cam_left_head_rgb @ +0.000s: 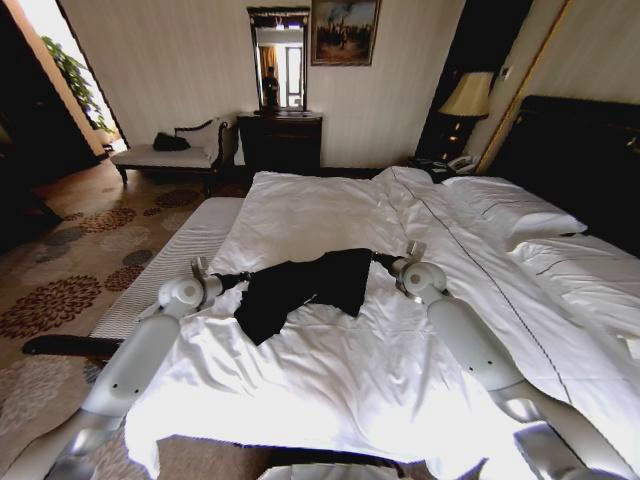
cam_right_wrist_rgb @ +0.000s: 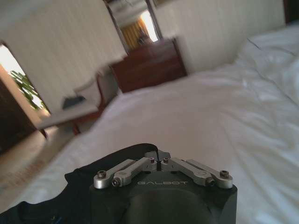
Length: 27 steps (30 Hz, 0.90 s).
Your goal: Fold the clothes on the bed.
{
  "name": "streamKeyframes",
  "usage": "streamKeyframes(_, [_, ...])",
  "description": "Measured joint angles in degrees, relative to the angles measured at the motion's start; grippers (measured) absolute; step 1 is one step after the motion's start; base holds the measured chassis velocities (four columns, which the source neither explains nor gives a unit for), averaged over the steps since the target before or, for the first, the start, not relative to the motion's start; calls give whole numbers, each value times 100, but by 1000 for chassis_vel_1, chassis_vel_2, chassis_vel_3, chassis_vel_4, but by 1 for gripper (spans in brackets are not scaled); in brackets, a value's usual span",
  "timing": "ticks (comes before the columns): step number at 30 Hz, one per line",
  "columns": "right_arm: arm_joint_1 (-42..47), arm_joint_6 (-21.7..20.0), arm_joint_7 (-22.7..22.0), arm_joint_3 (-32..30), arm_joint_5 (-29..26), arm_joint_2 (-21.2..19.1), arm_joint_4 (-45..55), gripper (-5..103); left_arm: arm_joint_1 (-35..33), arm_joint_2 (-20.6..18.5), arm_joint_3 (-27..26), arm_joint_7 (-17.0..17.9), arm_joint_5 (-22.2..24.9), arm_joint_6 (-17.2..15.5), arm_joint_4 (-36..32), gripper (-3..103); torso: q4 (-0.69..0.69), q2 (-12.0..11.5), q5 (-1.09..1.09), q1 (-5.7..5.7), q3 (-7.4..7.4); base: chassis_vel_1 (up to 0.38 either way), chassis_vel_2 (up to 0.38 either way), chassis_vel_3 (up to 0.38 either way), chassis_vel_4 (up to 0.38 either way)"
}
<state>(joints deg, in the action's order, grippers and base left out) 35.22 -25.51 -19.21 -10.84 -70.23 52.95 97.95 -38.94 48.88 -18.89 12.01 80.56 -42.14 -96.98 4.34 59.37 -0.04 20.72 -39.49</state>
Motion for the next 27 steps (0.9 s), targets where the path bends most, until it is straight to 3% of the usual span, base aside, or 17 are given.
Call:
streamKeyframes(6, [279,647,107,-254,-186,-334,756,0,-123,-479,-607,147,573,0,-848,1,-2,-1,2,0,0,0,0,0,0])
streamKeyframes(13, [416,1314,408,-991,-928,-959,1752,0,-223,-1115,-1486,485,1476,-1,-1972,1,0,0,0,-1,0,0,0,0,0])
streamKeyframes(16, [370,1415,449,-1215,-1160,-1205,2048,0,-122,-1260,-1785,631,1835,-1,-2198,1,0,0,1,-1,0,0,0,0,0])
streamKeyframes(20, [346,1548,571,-1834,-1820,-1792,2689,0,-4,-1535,-2593,831,2691,0,-2557,1,0,0,2,-1,1,0,0,0,0])
streamKeyframes(21, [346,1548,571,-1834,-1820,-1792,2689,0,-4,-1535,-2593,831,2691,0,-2557,1,0,0,2,-1,1,0,0,0,0])
streamKeyframes(26, [426,1680,629,-2487,-2465,-2472,3306,0,-428,-1774,-3705,882,3489,0,-3018,1,0,0,0,-1,0,0,0,0,0])
streamKeyframes(27, [426,1680,629,-2487,-2465,-2472,3306,0,-428,-1774,-3705,882,3489,0,-3018,1,0,0,0,-1,0,0,0,0,0])
